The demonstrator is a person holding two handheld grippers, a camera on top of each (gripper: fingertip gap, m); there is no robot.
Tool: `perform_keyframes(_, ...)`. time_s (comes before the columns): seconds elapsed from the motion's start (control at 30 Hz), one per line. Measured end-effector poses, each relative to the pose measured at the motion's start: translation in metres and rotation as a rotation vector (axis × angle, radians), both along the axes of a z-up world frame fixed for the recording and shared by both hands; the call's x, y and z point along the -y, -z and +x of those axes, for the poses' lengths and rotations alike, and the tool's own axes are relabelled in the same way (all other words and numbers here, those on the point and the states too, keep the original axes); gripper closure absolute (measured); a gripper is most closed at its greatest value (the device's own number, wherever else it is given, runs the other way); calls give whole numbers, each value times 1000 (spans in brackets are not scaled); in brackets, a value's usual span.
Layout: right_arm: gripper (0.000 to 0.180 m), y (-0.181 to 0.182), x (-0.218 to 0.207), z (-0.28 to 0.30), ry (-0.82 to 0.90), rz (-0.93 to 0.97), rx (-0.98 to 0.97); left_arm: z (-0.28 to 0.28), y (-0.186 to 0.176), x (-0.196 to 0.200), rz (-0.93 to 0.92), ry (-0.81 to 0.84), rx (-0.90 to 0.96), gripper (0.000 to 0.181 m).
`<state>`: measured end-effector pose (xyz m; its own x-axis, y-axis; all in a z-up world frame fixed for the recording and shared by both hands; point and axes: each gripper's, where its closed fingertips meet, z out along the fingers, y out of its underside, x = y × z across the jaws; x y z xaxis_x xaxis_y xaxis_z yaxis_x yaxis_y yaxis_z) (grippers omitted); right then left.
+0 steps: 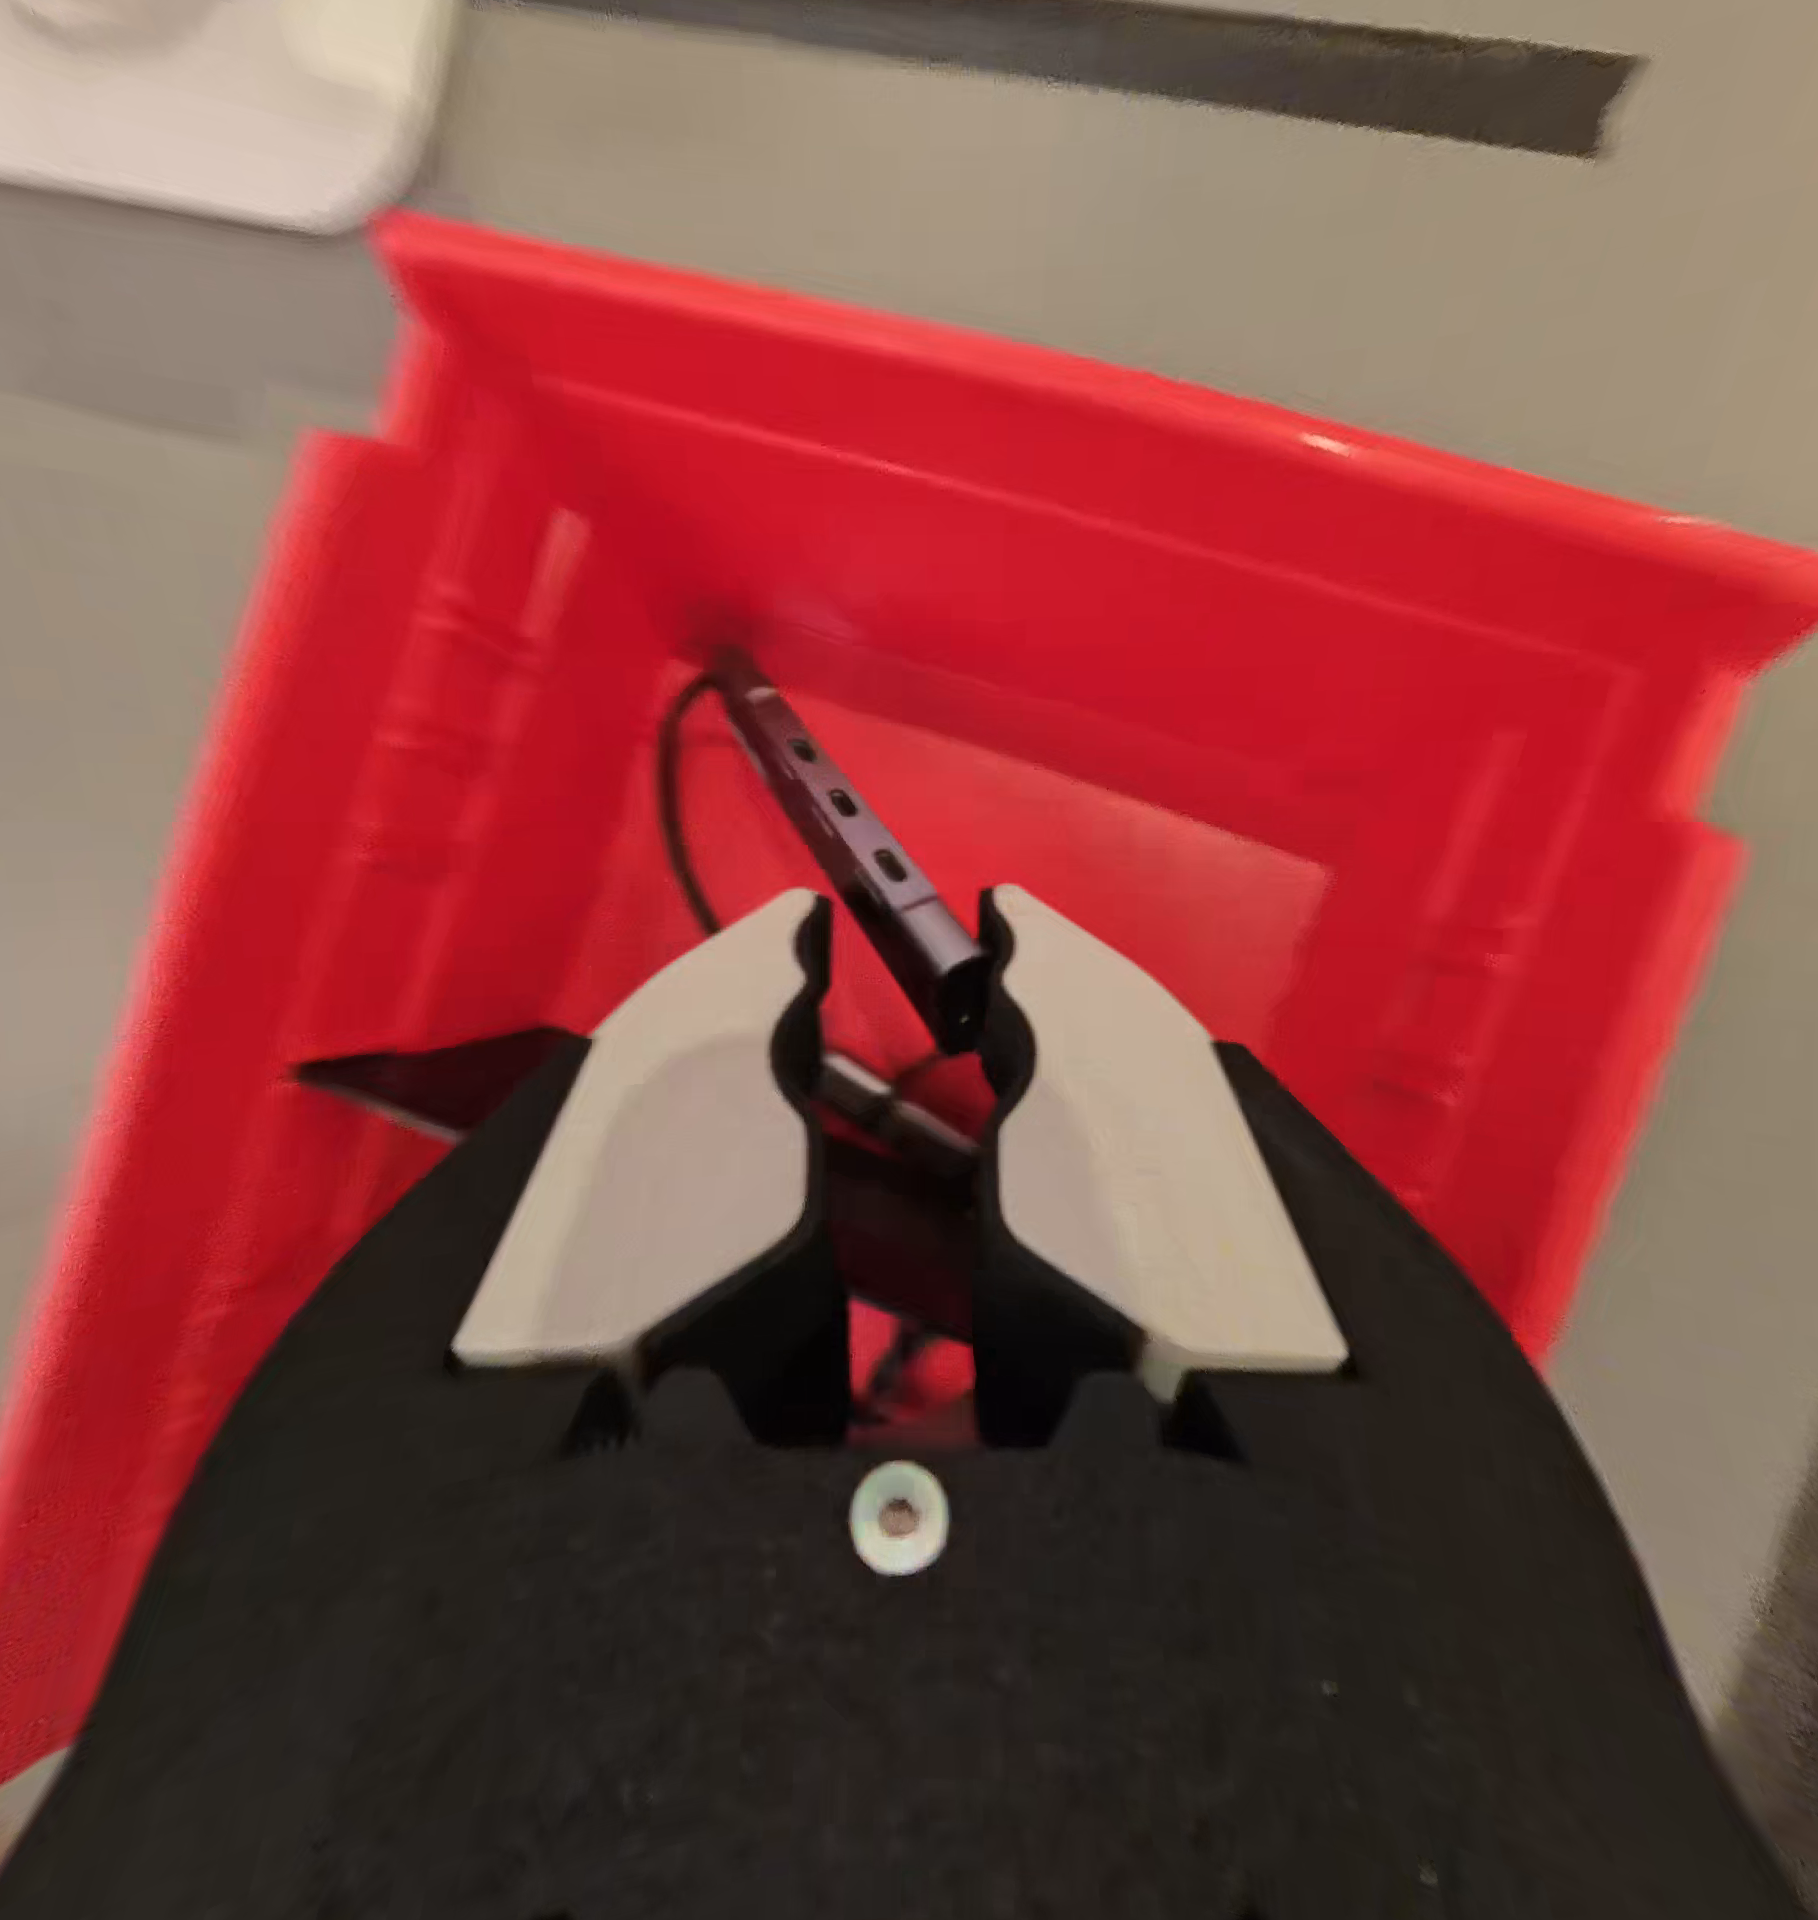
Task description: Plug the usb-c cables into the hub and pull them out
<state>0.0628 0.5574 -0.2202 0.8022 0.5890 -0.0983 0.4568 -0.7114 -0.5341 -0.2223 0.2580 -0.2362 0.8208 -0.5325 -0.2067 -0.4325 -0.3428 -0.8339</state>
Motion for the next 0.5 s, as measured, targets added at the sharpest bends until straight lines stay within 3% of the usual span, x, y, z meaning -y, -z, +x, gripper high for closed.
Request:
perform_keyframes(0.1,136,-10,-7,12,-10,107,92,-3,-1,0,-4,-5,19,179)
perform_keyframes(0.27,132,-63,14,18,-8,357,101,-11,2,-3,-16,-39,15,179)
perform_keyframes(0.33,134,-77,53,1,-97,391,39,-14,3,-3,-21,-50,20,179)
perform_keyframes(0.4,137,-80,128,-35,-329,352,-119,-15,1,-2,-29,-60,25,179)
perform_keyframes(0.5,134,-50,229,-49,-450,219,-177,-21,-7,-4,-24,-112,42,179)
